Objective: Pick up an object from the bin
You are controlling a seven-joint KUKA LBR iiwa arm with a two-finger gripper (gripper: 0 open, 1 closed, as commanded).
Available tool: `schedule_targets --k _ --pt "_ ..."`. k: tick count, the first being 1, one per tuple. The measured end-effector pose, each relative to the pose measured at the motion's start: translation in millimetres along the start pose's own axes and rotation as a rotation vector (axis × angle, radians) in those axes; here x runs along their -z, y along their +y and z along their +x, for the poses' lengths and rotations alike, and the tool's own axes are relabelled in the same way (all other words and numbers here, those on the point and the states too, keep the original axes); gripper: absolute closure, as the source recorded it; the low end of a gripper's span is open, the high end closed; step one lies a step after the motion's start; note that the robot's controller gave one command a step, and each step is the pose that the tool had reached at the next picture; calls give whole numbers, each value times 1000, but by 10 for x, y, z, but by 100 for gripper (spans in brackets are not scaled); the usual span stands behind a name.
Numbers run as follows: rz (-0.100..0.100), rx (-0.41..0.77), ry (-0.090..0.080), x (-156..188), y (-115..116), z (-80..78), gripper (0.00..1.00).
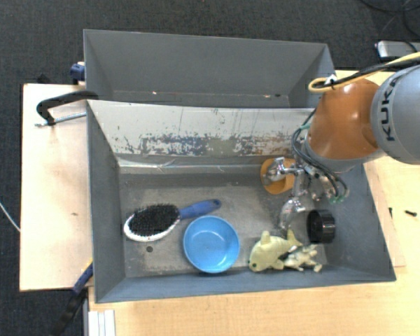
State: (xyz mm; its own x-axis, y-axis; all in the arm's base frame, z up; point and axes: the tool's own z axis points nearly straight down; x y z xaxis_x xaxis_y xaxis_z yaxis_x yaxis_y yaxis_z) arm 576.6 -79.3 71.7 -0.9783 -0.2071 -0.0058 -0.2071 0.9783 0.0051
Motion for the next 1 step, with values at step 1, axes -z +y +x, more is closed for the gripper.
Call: schedule_targets --k 1 --pt "10 -32 -5 294 -426 -103 0"
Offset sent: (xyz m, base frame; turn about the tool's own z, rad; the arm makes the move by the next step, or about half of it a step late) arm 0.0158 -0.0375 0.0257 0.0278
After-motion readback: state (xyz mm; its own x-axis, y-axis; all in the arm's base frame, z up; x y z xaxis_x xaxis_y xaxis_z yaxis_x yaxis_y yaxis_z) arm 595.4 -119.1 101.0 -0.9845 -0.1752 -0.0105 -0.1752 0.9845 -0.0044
